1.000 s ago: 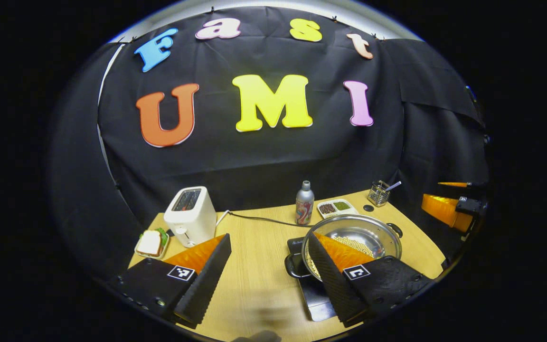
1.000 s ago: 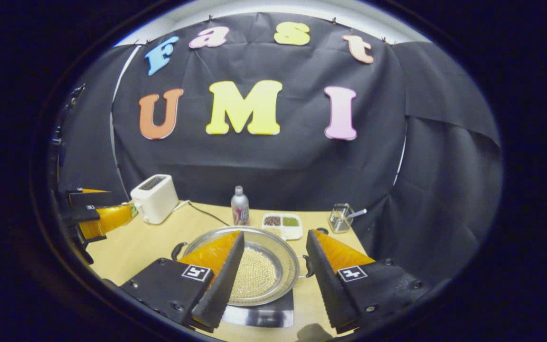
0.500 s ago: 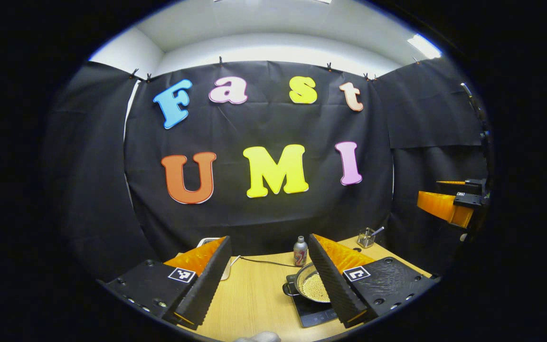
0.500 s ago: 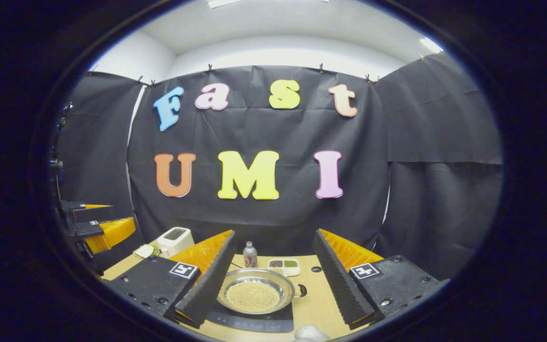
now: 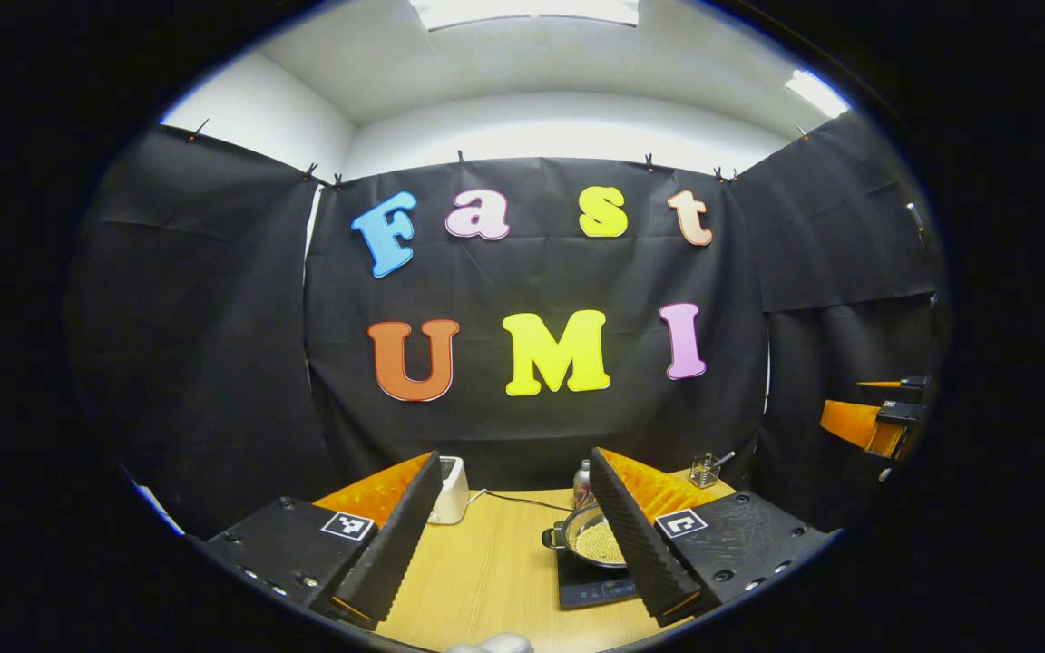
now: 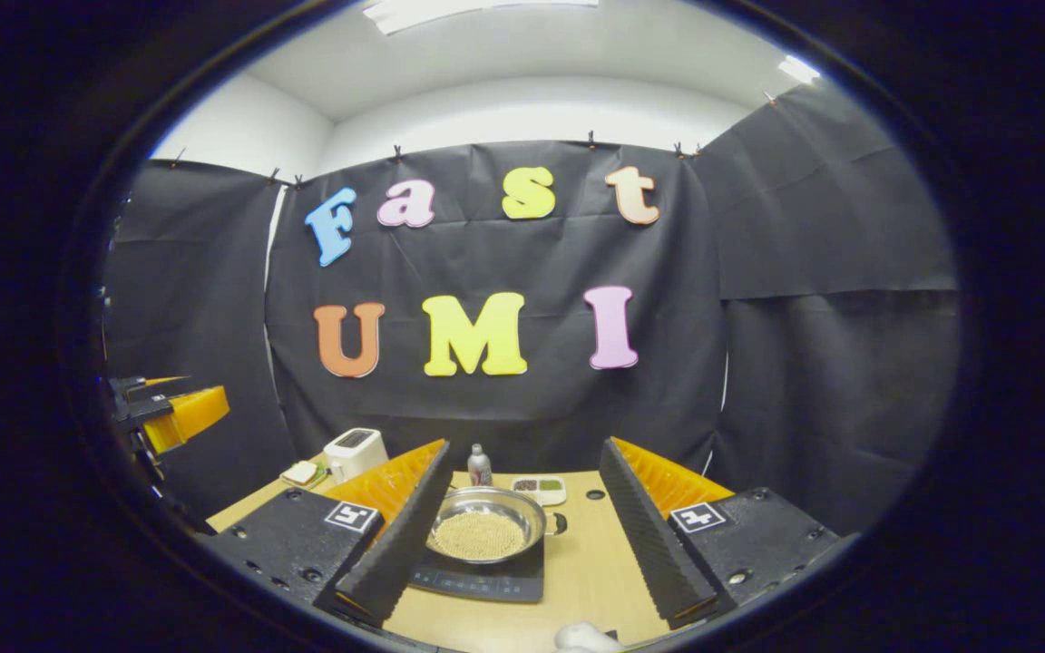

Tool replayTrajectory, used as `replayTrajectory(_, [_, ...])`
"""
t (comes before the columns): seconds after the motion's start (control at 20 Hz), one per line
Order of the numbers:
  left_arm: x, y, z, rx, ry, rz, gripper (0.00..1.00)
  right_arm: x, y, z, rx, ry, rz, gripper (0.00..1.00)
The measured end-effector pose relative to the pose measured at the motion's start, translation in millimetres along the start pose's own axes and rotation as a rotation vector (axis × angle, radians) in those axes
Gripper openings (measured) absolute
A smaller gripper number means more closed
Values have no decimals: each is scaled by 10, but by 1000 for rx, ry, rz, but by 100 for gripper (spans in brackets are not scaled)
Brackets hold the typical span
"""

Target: First push the handle of the pot to place it horizontally, then grasp the pot with both hands and set it on the induction cooktop.

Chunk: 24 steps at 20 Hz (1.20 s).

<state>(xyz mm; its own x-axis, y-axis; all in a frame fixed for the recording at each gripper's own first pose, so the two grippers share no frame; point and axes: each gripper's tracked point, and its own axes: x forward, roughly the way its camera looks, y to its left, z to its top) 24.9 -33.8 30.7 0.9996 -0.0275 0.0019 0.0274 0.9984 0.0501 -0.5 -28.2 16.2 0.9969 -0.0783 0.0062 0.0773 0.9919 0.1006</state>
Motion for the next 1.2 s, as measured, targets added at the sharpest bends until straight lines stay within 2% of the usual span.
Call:
replayTrajectory(0.2, [-424,-104,-155,-18,28,16,96,-316,-117,-157,-15,21,15,100])
replayTrajectory(0.45, [-663,-209,-257,-23,48,3,96,-579,-202,-186,-13,3,21,100])
replayTrajectory(1.2, [-966,-354,-263,-13,39,-26,97,-831,-138,-298,-32,6,31,100])
